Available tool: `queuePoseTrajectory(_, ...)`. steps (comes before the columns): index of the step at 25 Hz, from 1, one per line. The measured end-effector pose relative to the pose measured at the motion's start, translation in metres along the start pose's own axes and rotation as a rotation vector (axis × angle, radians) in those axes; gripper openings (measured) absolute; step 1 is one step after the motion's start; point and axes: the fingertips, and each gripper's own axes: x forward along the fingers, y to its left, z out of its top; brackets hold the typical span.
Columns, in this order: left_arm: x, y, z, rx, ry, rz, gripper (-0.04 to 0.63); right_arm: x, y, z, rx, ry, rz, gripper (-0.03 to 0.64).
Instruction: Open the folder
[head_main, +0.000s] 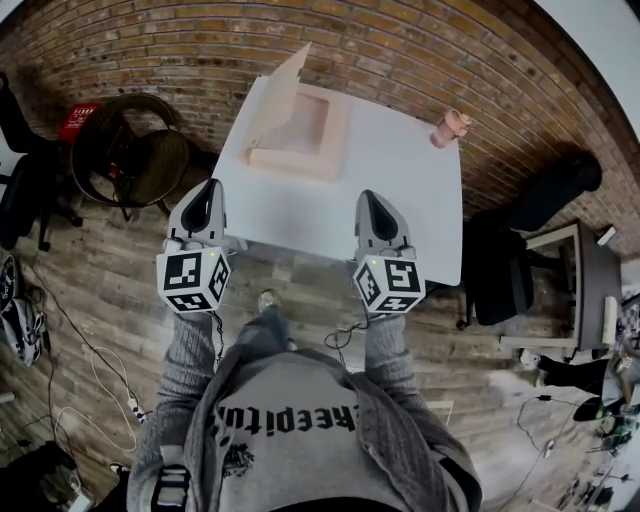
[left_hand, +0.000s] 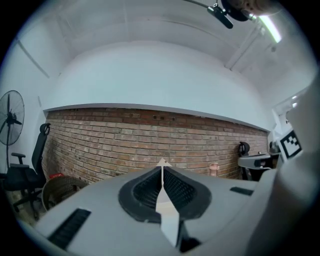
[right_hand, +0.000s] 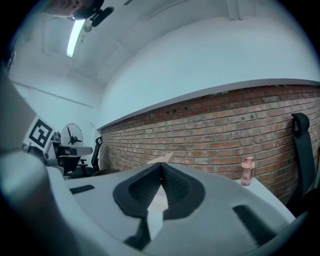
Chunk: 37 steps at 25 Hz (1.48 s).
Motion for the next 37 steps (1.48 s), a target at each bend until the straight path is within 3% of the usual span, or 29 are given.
queuePoseTrajectory(14,-0.04,-0.019,0.02,0.034,-0.053,-0.011,0.015,-0.051,0.008,0.034,0.0,-0.093,-0.032,0.003)
queuePoseTrajectory(37,-0.083,-0.04,0.034,0.031,-0.094,-0.012,0.015,-0.097,0.018,0.045,-0.009,-0.124,-0.028,0.003)
